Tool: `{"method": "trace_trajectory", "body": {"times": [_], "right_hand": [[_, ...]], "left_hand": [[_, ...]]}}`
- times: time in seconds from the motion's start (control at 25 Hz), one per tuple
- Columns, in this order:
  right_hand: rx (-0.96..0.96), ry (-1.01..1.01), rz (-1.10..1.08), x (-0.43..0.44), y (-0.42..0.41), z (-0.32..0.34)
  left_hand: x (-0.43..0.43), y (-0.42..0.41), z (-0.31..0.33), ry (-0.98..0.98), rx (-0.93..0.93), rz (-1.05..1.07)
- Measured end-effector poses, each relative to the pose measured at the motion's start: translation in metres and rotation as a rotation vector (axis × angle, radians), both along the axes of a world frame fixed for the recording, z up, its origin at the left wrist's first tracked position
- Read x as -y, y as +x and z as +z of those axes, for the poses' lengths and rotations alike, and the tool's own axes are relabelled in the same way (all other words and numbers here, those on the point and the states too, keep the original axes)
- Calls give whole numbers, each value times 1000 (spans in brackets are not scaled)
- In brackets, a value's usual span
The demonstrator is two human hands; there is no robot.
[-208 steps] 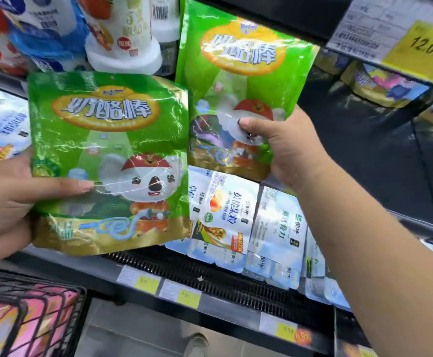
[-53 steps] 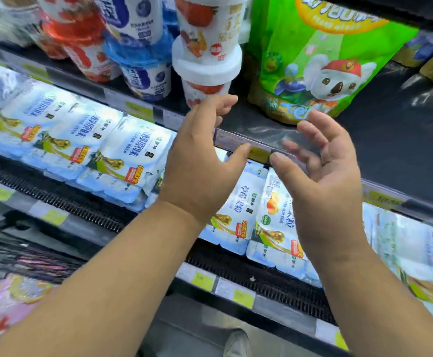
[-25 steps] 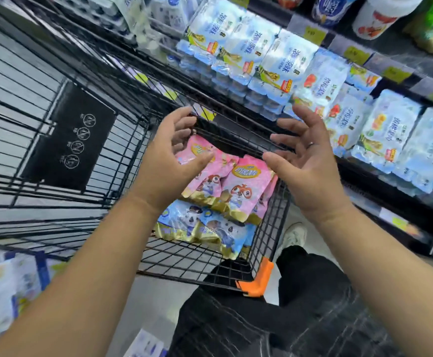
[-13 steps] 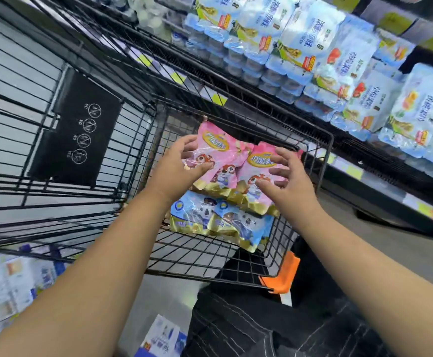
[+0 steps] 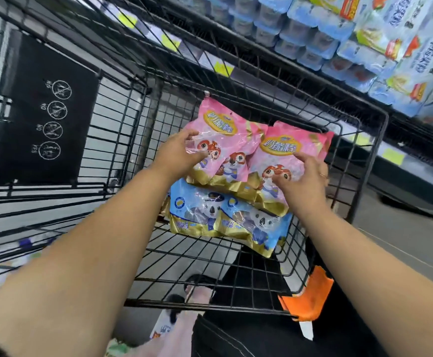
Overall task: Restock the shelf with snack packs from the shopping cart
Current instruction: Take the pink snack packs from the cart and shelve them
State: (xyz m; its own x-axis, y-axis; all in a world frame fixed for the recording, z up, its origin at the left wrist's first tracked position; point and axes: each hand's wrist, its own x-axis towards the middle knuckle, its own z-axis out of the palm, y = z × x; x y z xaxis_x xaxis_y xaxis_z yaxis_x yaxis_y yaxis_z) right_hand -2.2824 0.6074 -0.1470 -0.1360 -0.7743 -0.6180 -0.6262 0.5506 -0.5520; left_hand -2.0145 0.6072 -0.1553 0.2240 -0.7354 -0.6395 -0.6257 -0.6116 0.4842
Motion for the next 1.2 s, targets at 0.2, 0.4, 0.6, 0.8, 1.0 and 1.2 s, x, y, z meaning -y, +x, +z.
{"method": "trace_trajectory", "body": {"times": [0.2, 0.4, 0.6, 0.8, 1.0, 1.2], "right_hand": [[-30, 10, -65, 1, -1, -19], [-44, -53, -148, -2, 1, -29], [103, -81, -389, -6, 8, -39], [311, 98, -649, -2, 7, -44], [398, 429, -780, 22, 7, -54], [311, 580, -639, 33, 9, -63]], "left_hand": [[16, 11, -34, 52, 107, 8], [27, 17, -63, 145, 0, 113], [35, 27, -72, 184, 36, 104], [35, 22, -73, 267, -127, 236], [32, 20, -76, 392, -330, 475], [40, 9, -66, 448, -505, 599]]}}
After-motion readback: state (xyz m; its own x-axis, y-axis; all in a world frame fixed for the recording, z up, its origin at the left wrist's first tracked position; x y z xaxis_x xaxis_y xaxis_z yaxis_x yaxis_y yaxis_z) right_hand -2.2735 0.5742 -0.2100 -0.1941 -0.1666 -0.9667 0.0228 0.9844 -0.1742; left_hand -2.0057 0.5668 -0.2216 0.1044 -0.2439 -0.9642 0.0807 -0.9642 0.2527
